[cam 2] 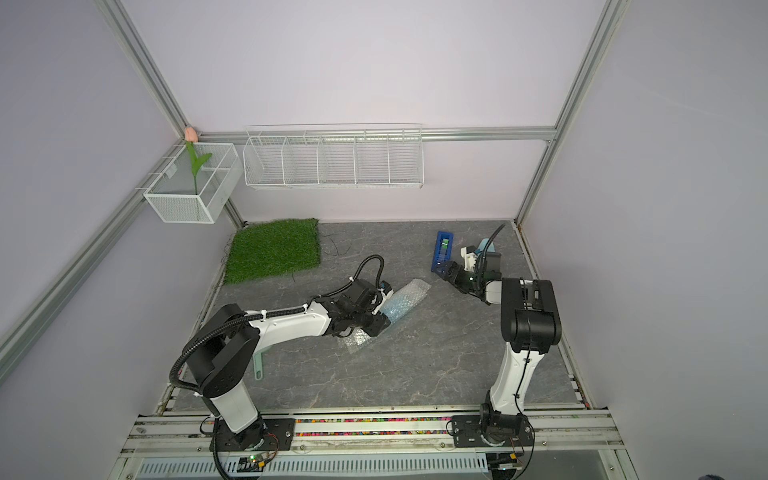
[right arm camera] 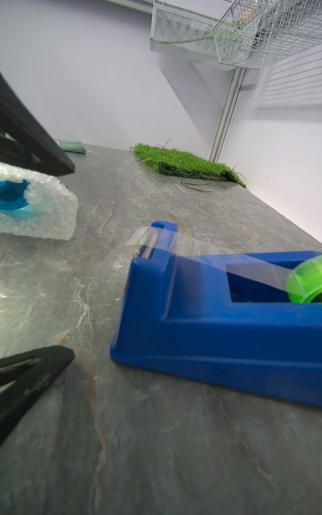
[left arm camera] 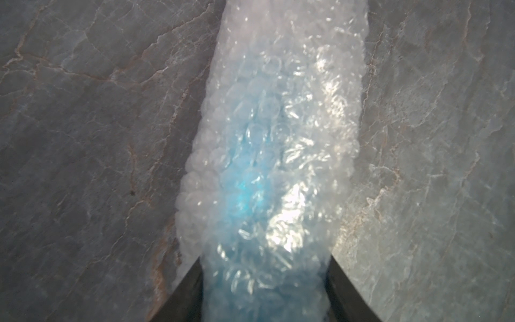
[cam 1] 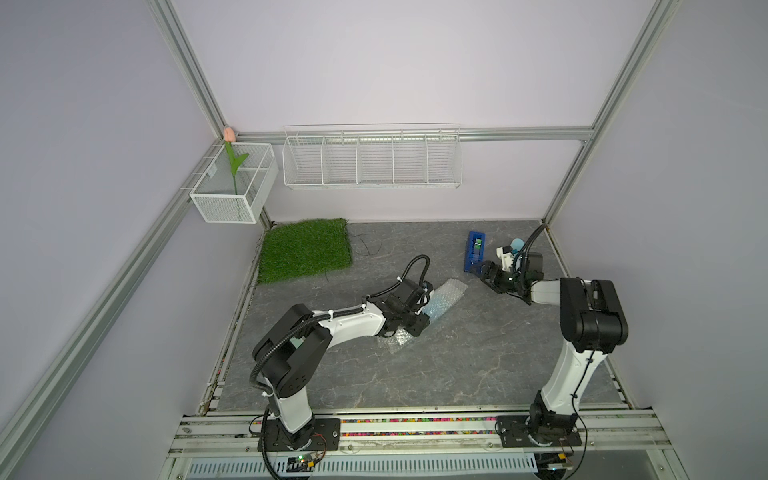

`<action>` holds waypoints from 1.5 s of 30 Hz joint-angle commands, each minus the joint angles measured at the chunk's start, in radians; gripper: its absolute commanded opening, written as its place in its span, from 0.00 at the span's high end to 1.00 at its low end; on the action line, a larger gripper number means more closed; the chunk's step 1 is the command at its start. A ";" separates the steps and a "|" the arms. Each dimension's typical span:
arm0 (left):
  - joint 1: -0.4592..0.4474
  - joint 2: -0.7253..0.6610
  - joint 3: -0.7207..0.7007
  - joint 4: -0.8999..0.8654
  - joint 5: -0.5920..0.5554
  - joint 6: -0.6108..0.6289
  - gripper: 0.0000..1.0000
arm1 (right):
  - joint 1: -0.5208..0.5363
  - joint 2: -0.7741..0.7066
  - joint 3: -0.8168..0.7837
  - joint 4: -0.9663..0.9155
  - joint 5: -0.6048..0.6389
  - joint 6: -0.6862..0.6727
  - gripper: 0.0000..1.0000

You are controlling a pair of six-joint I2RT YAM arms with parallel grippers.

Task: Wrap wine bottles in bubble wrap
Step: Tear off the tape using the Tape Cutter.

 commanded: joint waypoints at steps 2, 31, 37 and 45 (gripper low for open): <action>0.024 0.075 -0.050 -0.218 -0.066 -0.001 0.49 | 0.011 0.031 -0.011 0.071 -0.028 0.043 0.03; 0.025 0.076 -0.045 -0.223 -0.061 0.001 0.49 | 0.019 0.105 0.005 0.332 -0.100 0.160 0.14; 0.024 0.078 -0.043 -0.225 -0.059 0.003 0.50 | 0.020 0.107 0.003 0.333 -0.101 0.157 0.20; 0.024 0.079 -0.040 -0.228 -0.057 0.002 0.49 | 0.019 0.113 0.015 0.295 -0.098 0.148 0.37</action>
